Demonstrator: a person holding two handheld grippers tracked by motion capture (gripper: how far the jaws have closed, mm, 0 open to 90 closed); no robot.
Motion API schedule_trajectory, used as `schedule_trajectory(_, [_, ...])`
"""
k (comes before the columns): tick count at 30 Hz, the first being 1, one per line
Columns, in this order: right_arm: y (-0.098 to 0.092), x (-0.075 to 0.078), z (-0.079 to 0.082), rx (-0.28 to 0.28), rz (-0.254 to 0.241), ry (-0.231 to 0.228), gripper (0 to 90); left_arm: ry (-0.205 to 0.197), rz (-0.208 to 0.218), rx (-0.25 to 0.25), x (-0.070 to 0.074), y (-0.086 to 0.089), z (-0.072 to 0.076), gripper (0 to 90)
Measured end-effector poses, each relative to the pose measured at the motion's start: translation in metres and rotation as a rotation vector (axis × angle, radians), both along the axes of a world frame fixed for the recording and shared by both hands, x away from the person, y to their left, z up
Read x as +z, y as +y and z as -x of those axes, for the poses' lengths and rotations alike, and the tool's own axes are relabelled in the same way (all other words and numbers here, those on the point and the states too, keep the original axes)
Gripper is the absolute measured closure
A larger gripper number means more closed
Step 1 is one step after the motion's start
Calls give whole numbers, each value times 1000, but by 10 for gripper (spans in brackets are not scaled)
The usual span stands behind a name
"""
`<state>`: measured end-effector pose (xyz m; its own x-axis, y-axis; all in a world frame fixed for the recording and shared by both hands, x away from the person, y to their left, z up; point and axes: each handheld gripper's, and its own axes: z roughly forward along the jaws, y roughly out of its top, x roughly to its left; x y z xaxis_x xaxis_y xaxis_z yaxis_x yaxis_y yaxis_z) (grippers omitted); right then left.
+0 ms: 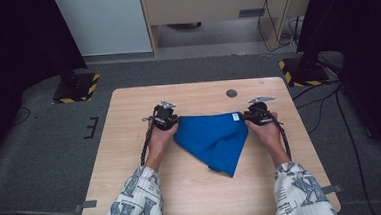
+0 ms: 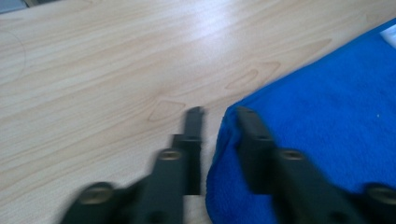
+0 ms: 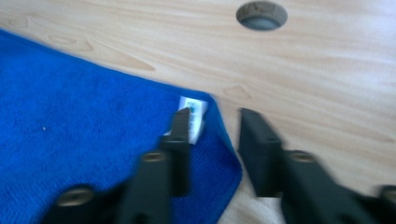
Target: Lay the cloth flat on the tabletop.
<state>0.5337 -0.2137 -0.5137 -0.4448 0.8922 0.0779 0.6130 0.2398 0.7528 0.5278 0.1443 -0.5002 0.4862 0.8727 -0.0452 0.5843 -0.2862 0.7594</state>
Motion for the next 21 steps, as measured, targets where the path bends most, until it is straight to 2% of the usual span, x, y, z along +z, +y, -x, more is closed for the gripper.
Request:
schedule_trajectory(1, [0,0,0,0,0,0,581,0,0,0,0,0,0,572])
schedule_trajectory(2, [2,4,1,-16,10,-28,426,-12,6,6,2,0,1,519])
schedule_trajectory(3, [3,5,2,-19,10,-33,380,-27,27,8,7,1,3,485])
schedule_trajectory(4, [2,8,3,-22,12,-34,347,-27,27,8,7,1,3,459])
schedule_trajectory(5, [2,8,3,-22,12,-34,347,-25,34,4,10,1,5,459])
schedule_trajectory(6, [2,12,9,-23,14,-46,318,-28,39,-9,17,2,11,422])
schedule_trajectory(7, [2,12,9,-23,14,-46,318,-28,39,-9,17,2,11,416])
schedule_trajectory(8, [2,15,16,-8,24,-42,296,-37,50,-30,22,4,20,404])
schedule_trajectory(9, [2,15,16,-8,24,-42,296,-37,50,-30,22,4,20,385])
schedule_trajectory(12, [2,19,38,27,25,-47,264,-47,70,-56,28,10,41,336])
schedule_trajectory(13, [2,19,38,27,25,-47,264,-47,70,-56,28,10,41,325])
schedule_trajectory(15, [3,20,52,53,25,-55,283,-53,77,-59,27,13,55,325])
schedule_trajectory(16, [4,20,69,92,24,-58,354,-59,85,-60,27,16,62,347])
schedule_trajectory(17, [4,20,69,92,24,-58,354,-69,94,-62,26,18,70,347])
schedule_trajectory(19, [4,19,86,125,24,-57,427,-72,102,-70,24,22,85,376])
schedule_trajectory(20, [5,17,104,151,0,-65,498,-77,93,-79,20,26,98,389])
schedule_trajectory(21, [5,17,104,151,0,-65,498,-77,93,-79,20,26,98,398])
